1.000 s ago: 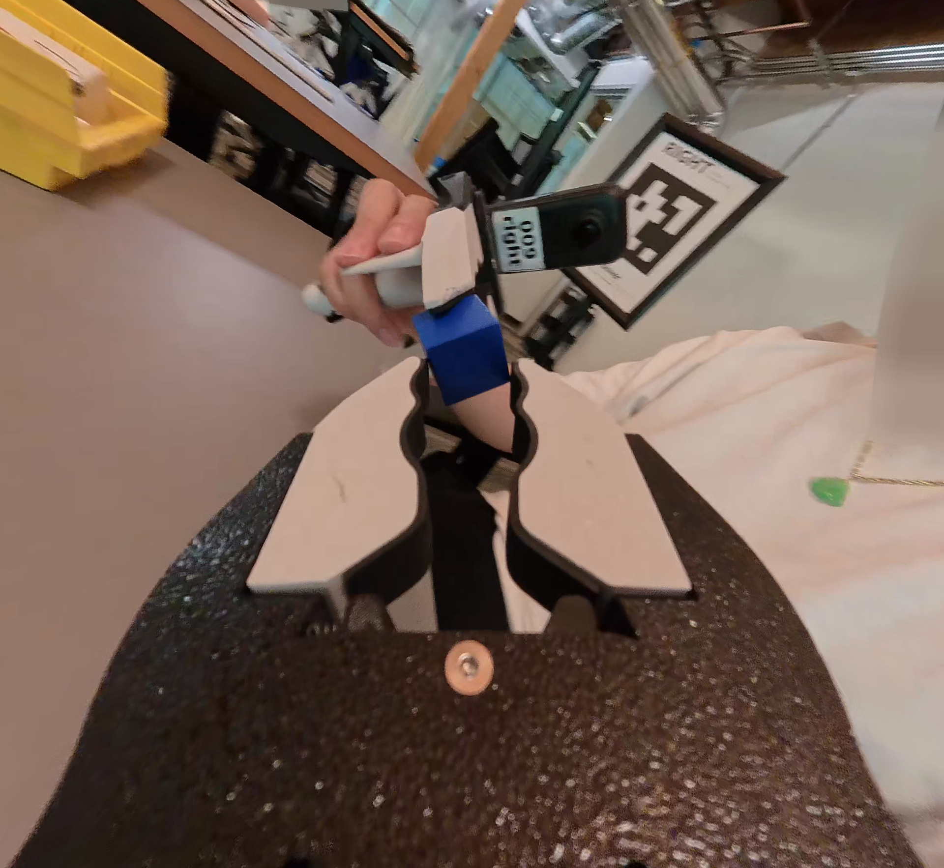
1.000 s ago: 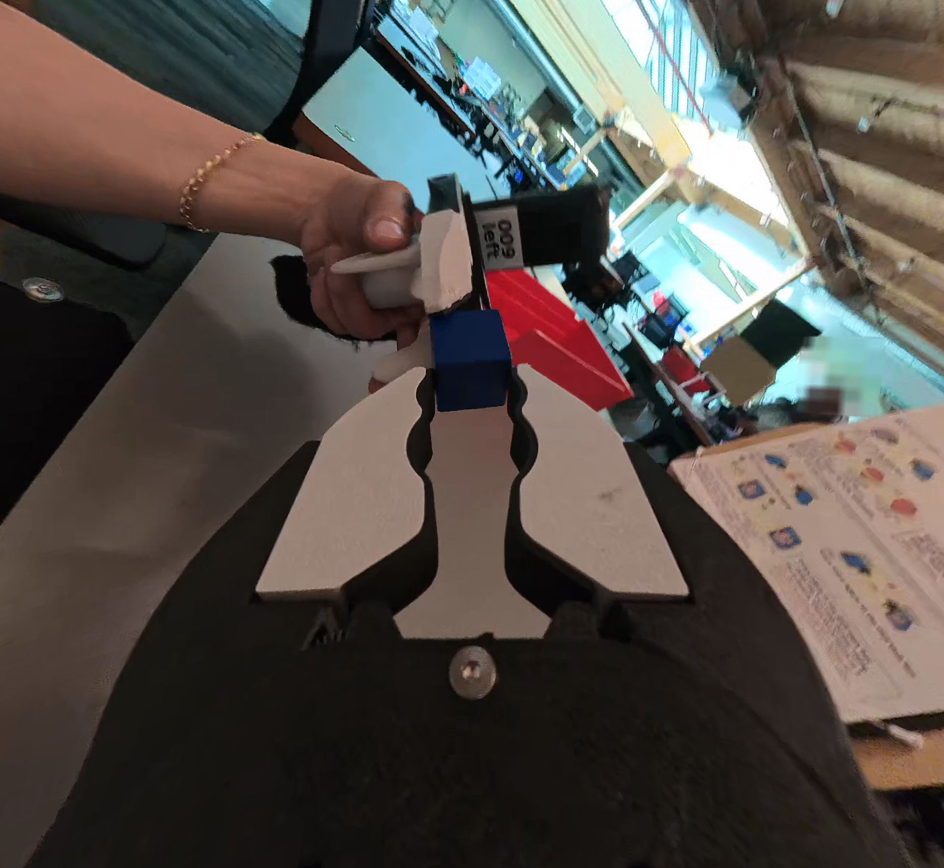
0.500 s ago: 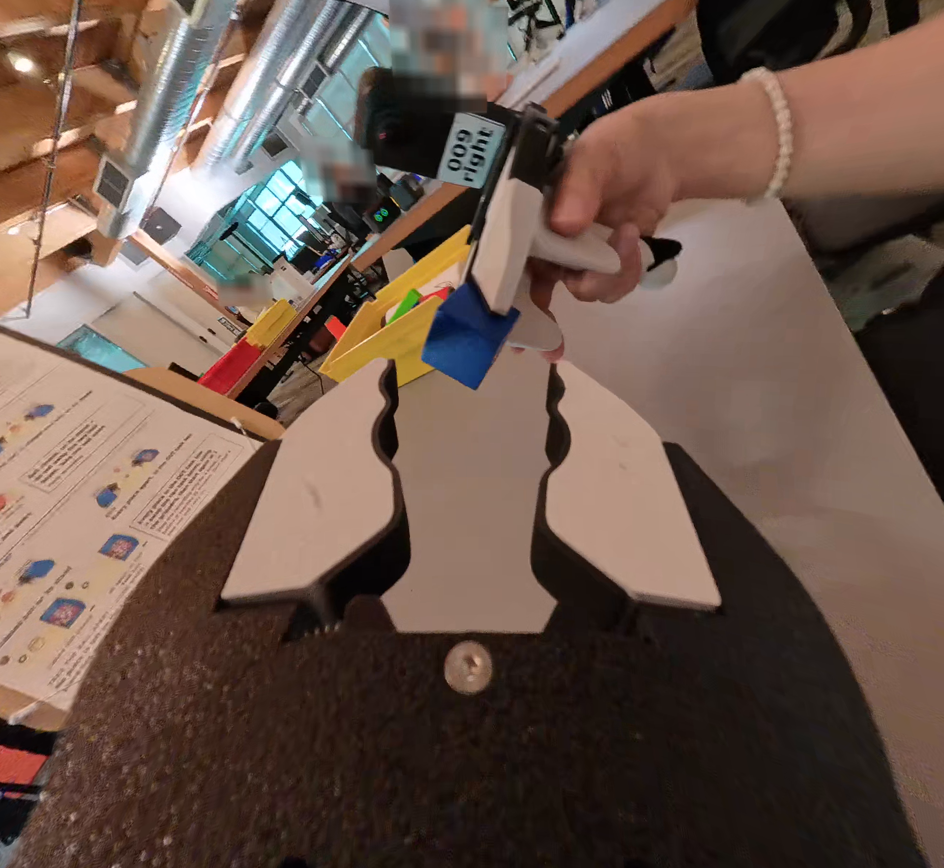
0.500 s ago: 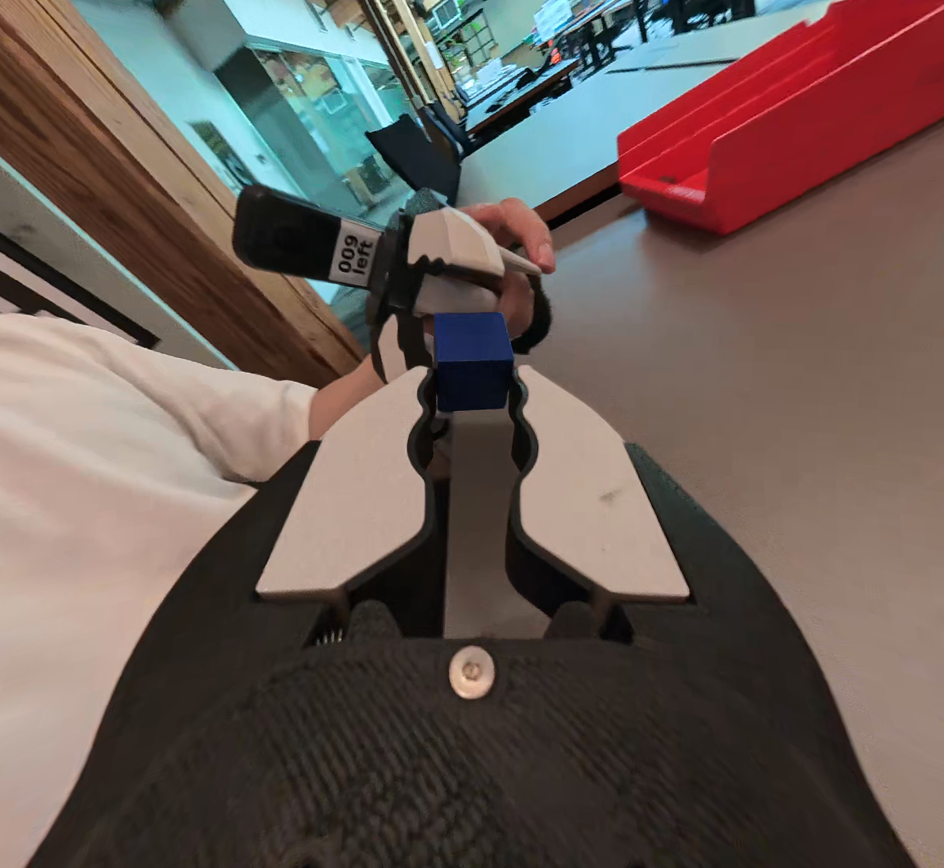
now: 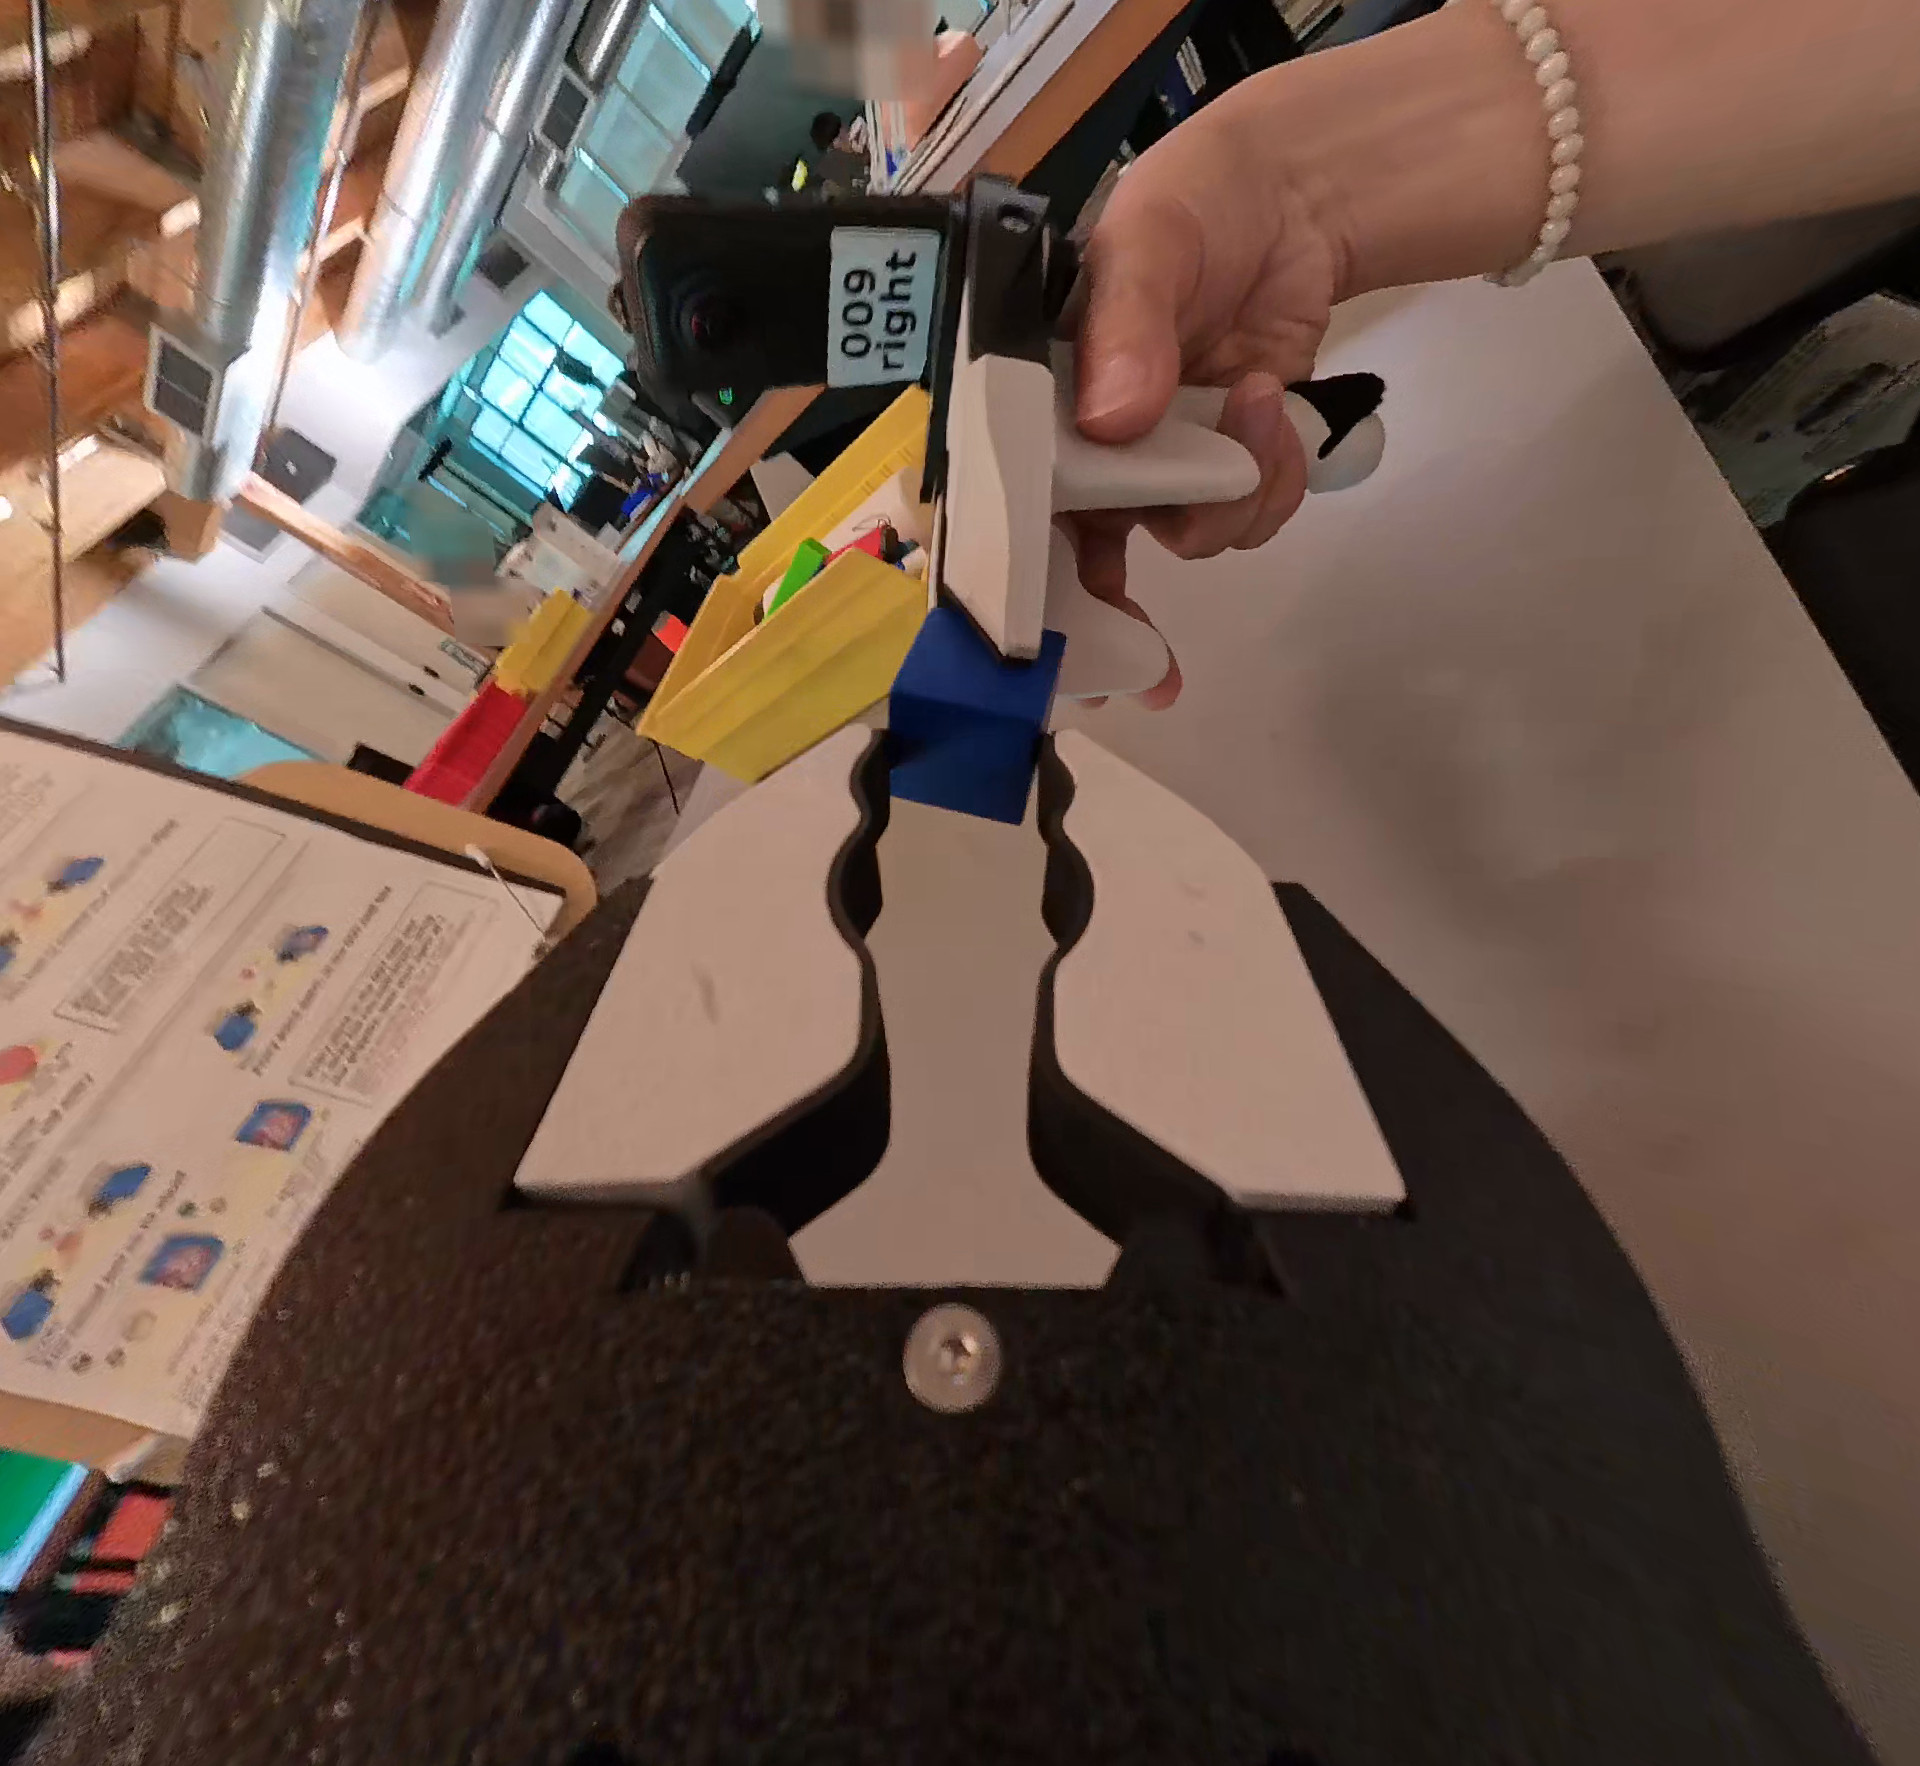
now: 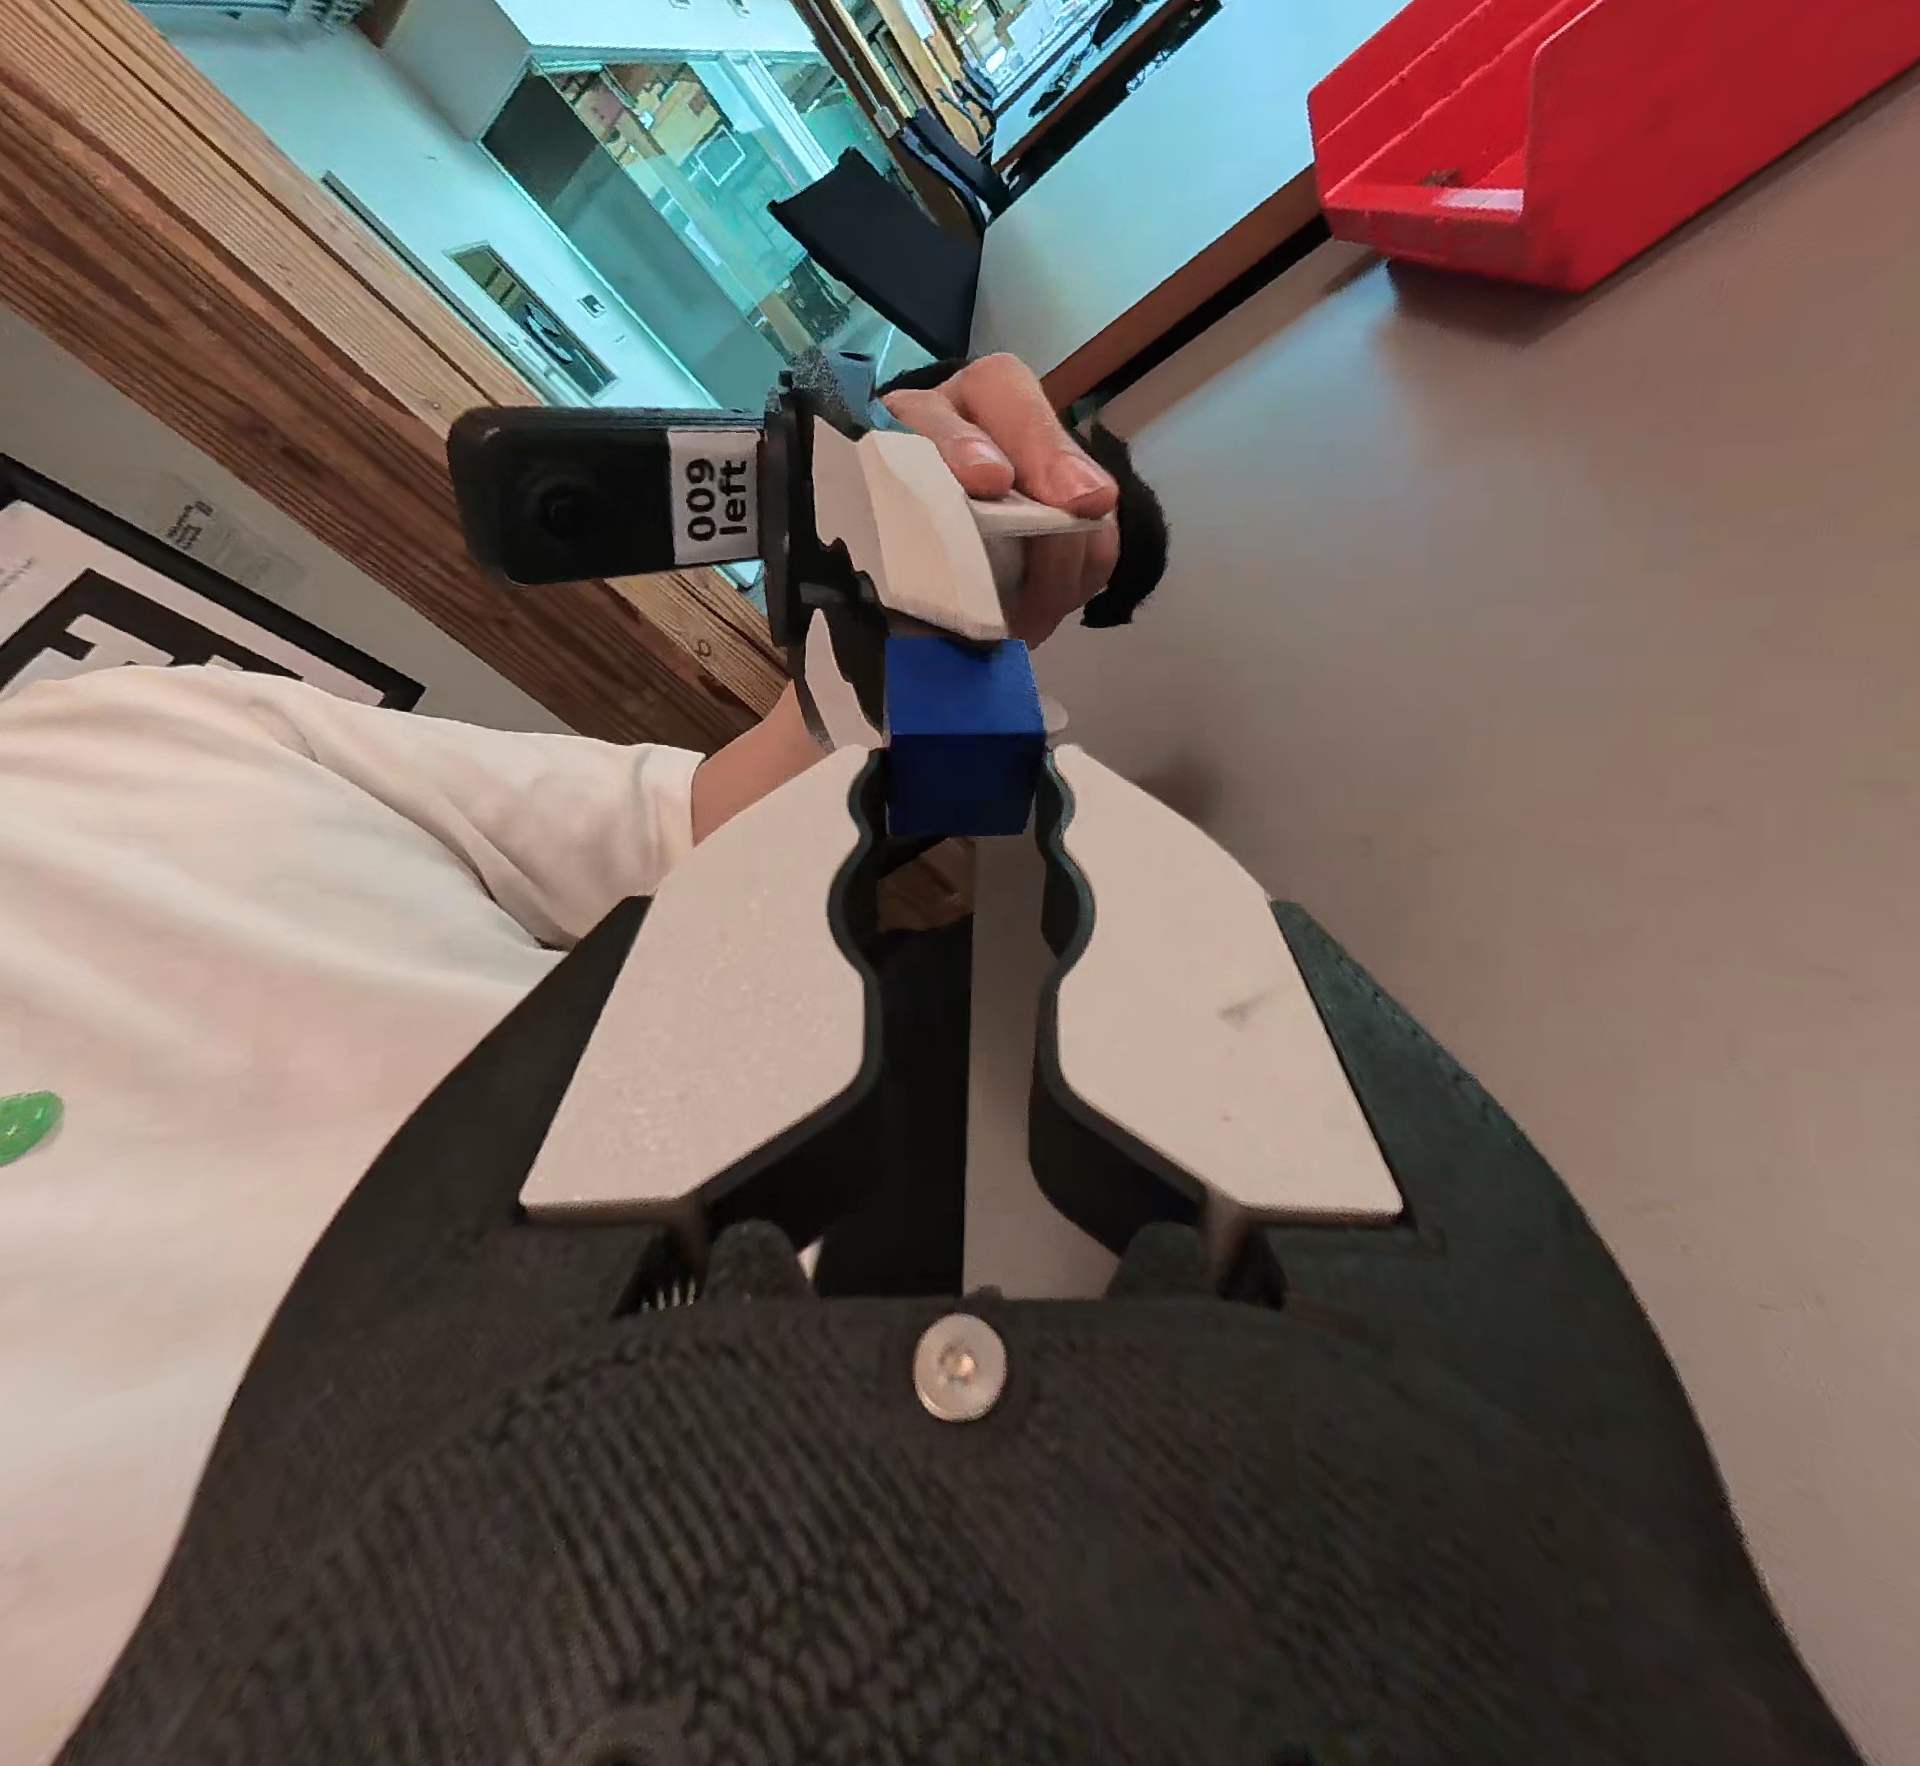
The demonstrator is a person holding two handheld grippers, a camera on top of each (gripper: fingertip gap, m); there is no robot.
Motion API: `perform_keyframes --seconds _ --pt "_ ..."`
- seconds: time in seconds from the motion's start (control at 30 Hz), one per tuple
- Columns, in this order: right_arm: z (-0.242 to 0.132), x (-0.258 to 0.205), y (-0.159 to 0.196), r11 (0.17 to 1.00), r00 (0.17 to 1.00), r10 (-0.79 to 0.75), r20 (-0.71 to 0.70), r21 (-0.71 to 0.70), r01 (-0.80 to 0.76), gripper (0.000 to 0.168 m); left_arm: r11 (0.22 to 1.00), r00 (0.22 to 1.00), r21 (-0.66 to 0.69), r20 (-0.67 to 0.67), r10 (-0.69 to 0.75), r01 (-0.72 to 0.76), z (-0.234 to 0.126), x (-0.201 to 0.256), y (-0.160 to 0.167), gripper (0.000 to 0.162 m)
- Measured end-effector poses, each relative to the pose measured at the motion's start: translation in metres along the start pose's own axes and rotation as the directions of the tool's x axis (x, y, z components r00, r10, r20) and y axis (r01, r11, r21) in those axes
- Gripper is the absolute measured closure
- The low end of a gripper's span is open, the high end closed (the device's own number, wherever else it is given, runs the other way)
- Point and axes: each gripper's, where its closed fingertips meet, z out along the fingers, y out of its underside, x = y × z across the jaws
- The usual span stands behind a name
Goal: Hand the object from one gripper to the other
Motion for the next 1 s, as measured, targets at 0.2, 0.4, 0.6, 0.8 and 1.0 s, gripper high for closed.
perform_keyframes --seconds 0.2,0.4,0.6,0.8,1.0 --pt "-0.010 0.002 -0.023 0.975 0.981 -0.173 -0.084 0.130 0.183 0.120 0.930 0.930 0.053 -0.068 -0.361 0.365 -0.001 -0.008 -0.002 0.136" --pt "-0.024 -0.019 -0.032 0.759 0.764 -0.607 -0.219 0.124 0.639 0.114 0.642 0.608 0.024 -0.349 -0.713 0.766 -0.018 -0.008 -0.011 0.136" --pt "-0.006 -0.025 -0.023 0.551 0.528 -0.808 -0.262 -0.021 0.834 0.117 0.542 0.429 -0.081 -0.519 -0.739 0.836 -0.027 0.010 -0.016 0.136" --pt "0.004 -0.038 -0.006 0.234 0.200 -0.958 -0.205 -0.160 0.959 0.119 0.416 0.226 -0.203 -0.594 -0.772 0.887 -0.030 0.019 -0.019 0.136" --pt "0.016 -0.024 0.010 0.096 0.055 -0.990 -0.131 -0.334 0.938 0.118 0.369 0.164 -0.251 -0.583 -0.796 0.895 -0.028 0.022 -0.017 0.136"
